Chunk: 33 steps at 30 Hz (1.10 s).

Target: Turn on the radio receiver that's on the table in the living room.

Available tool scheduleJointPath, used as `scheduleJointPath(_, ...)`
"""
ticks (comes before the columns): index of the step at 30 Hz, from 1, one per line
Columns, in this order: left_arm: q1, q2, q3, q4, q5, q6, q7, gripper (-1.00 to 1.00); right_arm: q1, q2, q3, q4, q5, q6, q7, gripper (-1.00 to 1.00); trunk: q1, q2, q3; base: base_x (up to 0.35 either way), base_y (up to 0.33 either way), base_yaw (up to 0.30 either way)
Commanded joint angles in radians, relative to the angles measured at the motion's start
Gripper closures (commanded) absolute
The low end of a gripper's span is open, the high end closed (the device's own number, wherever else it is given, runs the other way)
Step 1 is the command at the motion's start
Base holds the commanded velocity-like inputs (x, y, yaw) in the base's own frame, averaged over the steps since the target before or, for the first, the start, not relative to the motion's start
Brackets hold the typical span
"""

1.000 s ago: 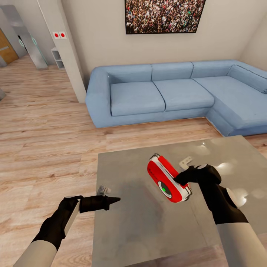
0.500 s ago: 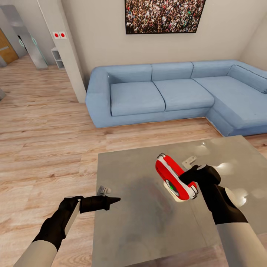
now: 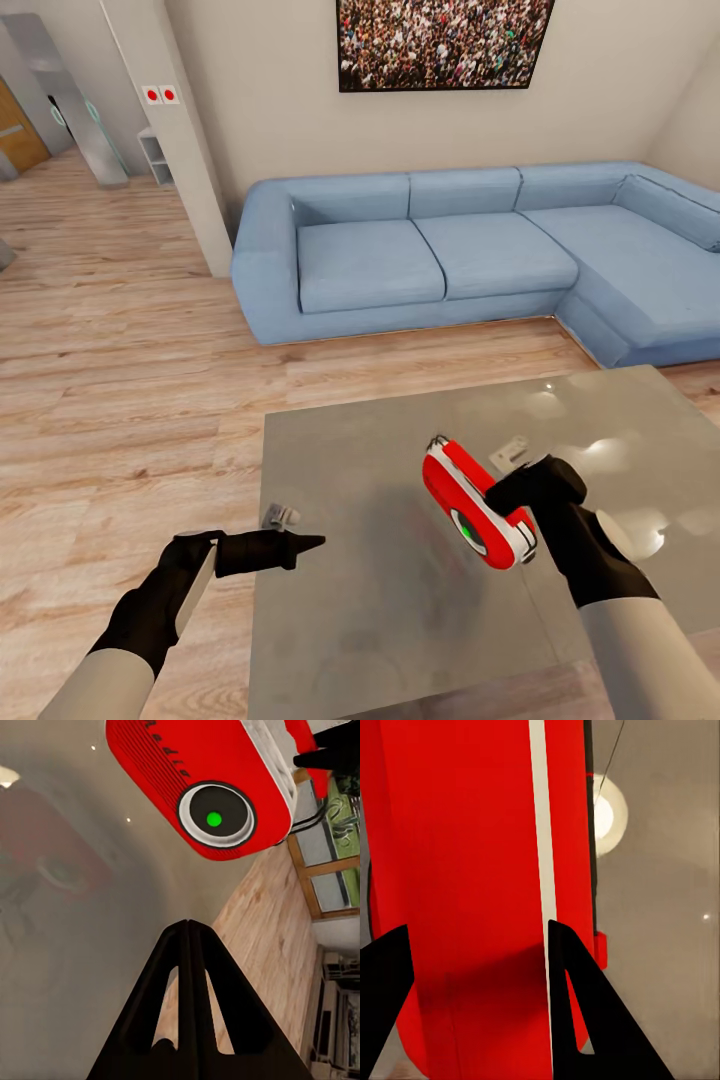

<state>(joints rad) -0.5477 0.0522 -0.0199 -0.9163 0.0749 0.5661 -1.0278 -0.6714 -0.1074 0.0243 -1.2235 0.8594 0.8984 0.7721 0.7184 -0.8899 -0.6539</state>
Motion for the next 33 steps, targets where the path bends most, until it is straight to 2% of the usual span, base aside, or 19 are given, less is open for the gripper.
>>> scheduleJointPath(1,0.000,-0.001,0.000,0.001,0.000,0.000,0.000,1.00,0.000,0.000,0.000,0.008,0.001,-0.004,-0.001,1.00,0.000,0.000,0.000,0.000,0.000,0.000)
scheduleJointPath(20,0.000,-0.001,0.000,0.001,-0.003,0.000,0.002,1.00,0.000,0.001,-0.009,0.014,-0.009,-0.006,0.005,1.00,0.000,0.000,0.000,0.000,0.000,0.000)
scheduleJointPath(26,0.000,-0.001,0.001,0.000,-0.003,0.000,0.002,1.00,0.000,0.004,-0.073,0.008,-0.010,-0.017,0.009,1.00,0.000,0.000,0.000,0.000,0.000,0.000)
scheduleJointPath(33,0.000,-0.001,0.001,0.000,-0.003,0.000,0.002,1.00,0.000,0.008,-0.093,0.008,-0.014,-0.019,0.010,1.00,0.000,0.000,0.000,0.000,0.000,0.000)
